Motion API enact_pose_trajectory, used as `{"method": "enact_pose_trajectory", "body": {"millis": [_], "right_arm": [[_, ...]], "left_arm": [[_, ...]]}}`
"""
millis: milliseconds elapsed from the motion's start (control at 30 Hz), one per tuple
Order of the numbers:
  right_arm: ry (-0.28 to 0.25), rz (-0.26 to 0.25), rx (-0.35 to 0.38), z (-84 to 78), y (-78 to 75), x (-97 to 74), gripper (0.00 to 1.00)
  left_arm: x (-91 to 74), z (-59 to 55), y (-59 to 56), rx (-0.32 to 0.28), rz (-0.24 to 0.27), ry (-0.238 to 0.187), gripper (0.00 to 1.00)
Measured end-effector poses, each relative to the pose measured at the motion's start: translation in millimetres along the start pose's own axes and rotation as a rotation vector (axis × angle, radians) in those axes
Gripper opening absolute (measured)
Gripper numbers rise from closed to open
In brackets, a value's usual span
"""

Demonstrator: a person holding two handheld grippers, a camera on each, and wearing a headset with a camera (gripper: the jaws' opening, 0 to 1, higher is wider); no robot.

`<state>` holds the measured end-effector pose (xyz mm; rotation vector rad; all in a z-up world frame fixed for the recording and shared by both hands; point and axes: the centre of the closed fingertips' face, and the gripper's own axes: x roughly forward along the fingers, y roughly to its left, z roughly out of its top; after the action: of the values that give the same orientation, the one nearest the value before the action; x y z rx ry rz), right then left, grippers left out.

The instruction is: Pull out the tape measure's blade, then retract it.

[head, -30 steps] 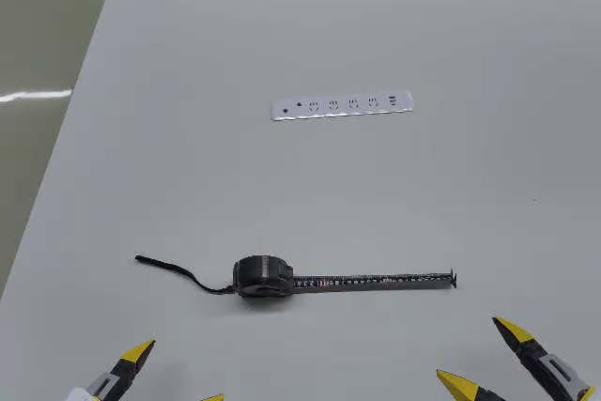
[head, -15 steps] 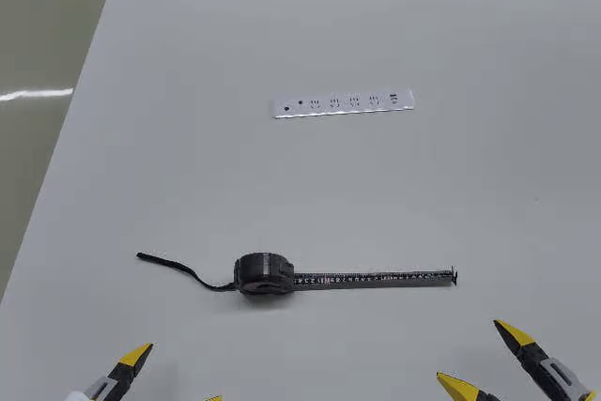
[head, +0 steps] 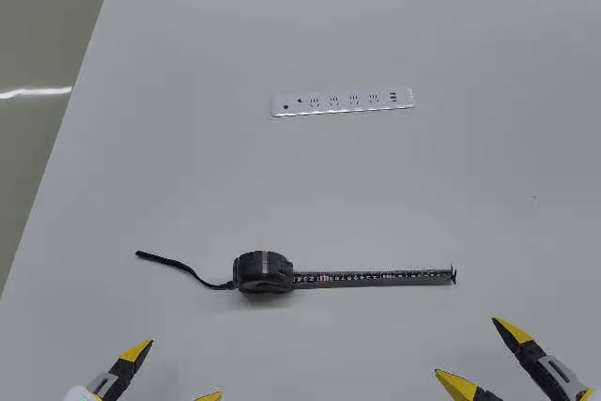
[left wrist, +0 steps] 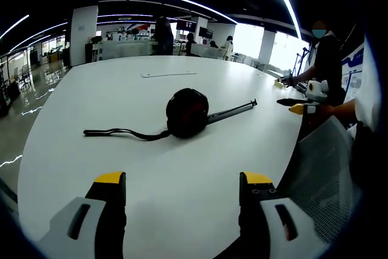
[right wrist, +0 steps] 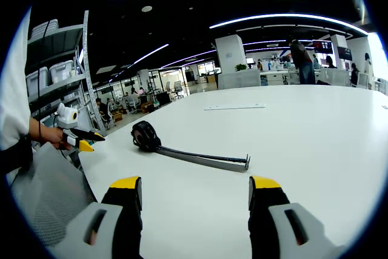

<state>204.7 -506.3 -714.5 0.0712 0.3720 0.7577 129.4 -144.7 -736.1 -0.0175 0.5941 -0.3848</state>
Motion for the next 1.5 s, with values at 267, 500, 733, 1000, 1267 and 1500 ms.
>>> {"method": "enact_pose_trajectory", "body": {"millis": [267,500,733,1000,1267,1500], "right_arm": [[0.0,0.006,0.0,2.4,-2.4,7.6,0.72],[-0.001,0.018,-0.003,3.7,-5.2,15.7,0.72],[0.002,0.025,-0.012,3.6,-9.3,20.2,0.72],[0.009,0.03,-0.015,2.9,-14.2,23.7,0.71],[0.02,0.037,-0.023,2.0,-17.9,27.3,0.71],[0.024,0.041,-0.028,3.1,-23.2,30.9,0.71]], "left_arm": [[10.3,7.6,-7.7,0.005,0.008,0.01,0.75],[18.1,14.1,-7.4,0.0,0.014,0.024,0.75],[25.6,21.1,-10.9,0.003,0.007,0.024,0.75],[34.4,28.9,-16.7,0.006,0.0,0.018,0.76],[42.5,31.9,-24.8,0.001,0.001,0.021,0.77],[51.7,36.1,-29.8,0.004,0.009,0.02,0.79]]}}
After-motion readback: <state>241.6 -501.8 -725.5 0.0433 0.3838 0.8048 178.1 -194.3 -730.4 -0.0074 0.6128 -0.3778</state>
